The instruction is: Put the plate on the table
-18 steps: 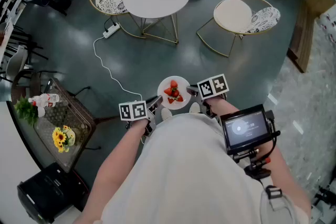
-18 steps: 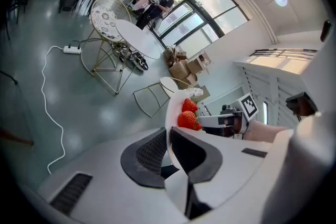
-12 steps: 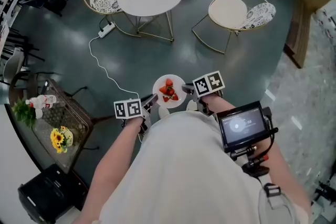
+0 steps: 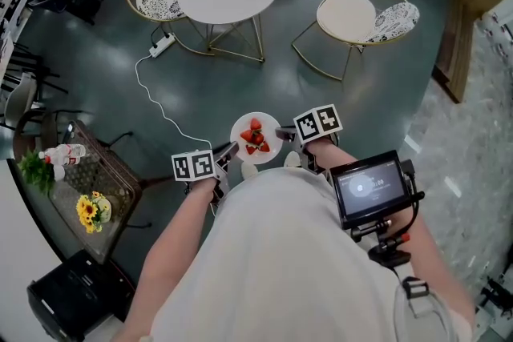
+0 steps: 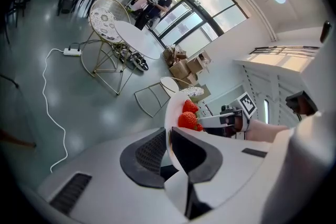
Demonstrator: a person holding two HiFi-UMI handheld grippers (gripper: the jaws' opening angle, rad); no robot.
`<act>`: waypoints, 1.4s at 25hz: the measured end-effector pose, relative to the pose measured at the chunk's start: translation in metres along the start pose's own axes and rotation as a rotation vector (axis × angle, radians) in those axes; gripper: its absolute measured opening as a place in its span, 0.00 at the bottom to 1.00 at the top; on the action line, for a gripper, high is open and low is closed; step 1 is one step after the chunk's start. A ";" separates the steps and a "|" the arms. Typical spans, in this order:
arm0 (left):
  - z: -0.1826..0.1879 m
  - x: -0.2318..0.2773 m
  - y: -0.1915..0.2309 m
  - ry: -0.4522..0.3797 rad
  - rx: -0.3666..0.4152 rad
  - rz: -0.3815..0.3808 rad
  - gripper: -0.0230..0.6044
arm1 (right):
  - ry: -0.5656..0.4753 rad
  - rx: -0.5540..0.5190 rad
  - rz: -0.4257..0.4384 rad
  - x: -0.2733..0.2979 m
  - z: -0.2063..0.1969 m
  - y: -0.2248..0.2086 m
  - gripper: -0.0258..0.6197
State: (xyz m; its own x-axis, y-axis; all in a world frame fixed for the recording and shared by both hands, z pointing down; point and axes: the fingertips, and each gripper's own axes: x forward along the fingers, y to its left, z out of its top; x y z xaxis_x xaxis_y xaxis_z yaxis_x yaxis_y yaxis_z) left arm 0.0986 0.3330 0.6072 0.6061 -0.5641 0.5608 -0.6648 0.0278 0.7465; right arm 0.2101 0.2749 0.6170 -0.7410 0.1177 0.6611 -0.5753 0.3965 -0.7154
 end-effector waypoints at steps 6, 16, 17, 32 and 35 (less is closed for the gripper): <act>-0.004 -0.001 0.001 -0.001 -0.003 0.005 0.06 | 0.007 0.003 0.005 0.001 -0.004 -0.001 0.09; -0.002 -0.003 0.000 -0.015 -0.004 0.012 0.06 | 0.005 -0.010 0.006 0.002 -0.001 0.003 0.09; -0.001 -0.003 0.000 -0.014 -0.003 0.011 0.06 | 0.004 -0.011 0.005 0.002 -0.001 0.002 0.09; -0.003 -0.005 0.002 -0.005 -0.011 0.005 0.06 | 0.009 -0.014 0.005 0.004 -0.001 0.003 0.09; -0.006 -0.012 -0.002 -0.003 -0.025 -0.006 0.06 | 0.027 -0.030 0.017 0.004 0.000 0.009 0.09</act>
State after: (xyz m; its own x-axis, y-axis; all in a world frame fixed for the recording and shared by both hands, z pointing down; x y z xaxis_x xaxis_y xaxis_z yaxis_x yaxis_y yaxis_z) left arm 0.0953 0.3451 0.6016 0.6085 -0.5666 0.5556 -0.6501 0.0456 0.7585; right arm 0.2018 0.2788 0.6127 -0.7410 0.1492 0.6548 -0.5516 0.4209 -0.7201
